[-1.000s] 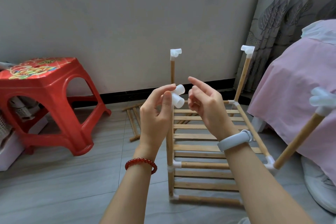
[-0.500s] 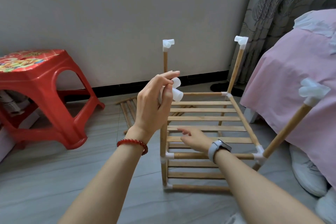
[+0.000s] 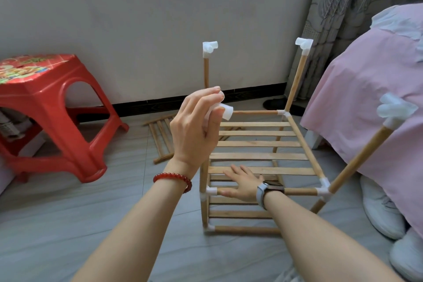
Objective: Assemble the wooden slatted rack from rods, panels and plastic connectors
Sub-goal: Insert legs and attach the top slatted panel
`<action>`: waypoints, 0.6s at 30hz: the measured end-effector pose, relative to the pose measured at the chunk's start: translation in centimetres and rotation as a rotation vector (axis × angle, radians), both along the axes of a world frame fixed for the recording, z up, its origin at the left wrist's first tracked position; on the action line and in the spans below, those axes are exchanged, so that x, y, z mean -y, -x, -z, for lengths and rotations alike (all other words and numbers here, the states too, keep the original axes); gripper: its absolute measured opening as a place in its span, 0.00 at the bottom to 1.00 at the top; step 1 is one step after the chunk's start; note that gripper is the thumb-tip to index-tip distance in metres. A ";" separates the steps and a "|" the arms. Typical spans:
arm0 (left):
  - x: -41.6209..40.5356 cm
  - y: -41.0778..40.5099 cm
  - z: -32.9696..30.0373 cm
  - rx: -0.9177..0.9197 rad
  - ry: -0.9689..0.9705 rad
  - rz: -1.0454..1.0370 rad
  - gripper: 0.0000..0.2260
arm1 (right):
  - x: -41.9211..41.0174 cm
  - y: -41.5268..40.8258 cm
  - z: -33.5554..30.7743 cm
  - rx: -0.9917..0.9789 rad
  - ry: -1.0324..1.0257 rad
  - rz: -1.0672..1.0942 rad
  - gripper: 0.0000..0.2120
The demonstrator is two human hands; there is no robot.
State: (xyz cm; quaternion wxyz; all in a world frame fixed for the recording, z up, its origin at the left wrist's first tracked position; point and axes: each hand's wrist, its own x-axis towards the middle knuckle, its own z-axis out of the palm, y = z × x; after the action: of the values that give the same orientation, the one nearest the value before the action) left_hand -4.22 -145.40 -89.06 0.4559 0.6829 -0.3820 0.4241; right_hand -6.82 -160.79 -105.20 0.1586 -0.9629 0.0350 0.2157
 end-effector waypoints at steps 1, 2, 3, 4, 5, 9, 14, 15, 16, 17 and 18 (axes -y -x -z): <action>0.0 0.2 0.1 0.017 0.000 -0.034 0.21 | 0.0 0.2 -0.1 -0.003 0.005 -0.001 0.35; 0.1 0.3 0.2 0.035 0.000 -0.064 0.20 | -0.1 0.3 -0.2 -0.009 0.012 0.002 0.35; 0.2 0.4 0.2 0.047 -0.008 -0.093 0.20 | -0.3 0.3 -0.3 -0.016 0.014 0.012 0.34; 0.2 0.5 0.2 0.052 -0.017 -0.127 0.19 | -0.5 0.4 -0.4 -0.023 0.015 0.024 0.33; 0.2 0.6 0.1 0.056 -0.028 -0.167 0.19 | -0.9 0.6 -0.6 -0.025 0.022 0.030 0.31; -0.4 0.6 -0.2 0.012 -0.065 -0.177 0.19 | -1.8 1.1 -2.5 0.035 -0.010 0.030 0.25; -1.9 1.2 -0.8 -0.195 -0.117 -0.061 0.18 | -3.6 1.7 -7.1 0.211 -0.546 0.007 0.30; -2.4 1.3 -0.9 -0.221 -0.140 -0.069 0.19 | -4.6 1.8 -7.7 0.226 -0.602 0.002 0.30; -2.9 1.4 -0.9 -0.254 -0.157 -0.076 0.20 | -5.6 2.0 -8.0 0.247 -0.613 0.020 0.29; -3.4 1.5 -0.7 -0.296 -0.162 -0.080 0.21 | -6.7 2.1 -8.1 0.285 -0.586 0.063 0.26; -4.1 1.7 -0.4 -0.342 -0.151 -0.091 0.22 | -7.8 2.1 -8.1 0.345 -0.536 0.131 0.21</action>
State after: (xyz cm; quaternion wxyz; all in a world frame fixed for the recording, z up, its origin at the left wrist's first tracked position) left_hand -5.91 -141.33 -88.64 0.4420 0.7938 -0.2985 0.2922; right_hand -8.95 -153.03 -97.08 0.4235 -0.9049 0.0114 0.0402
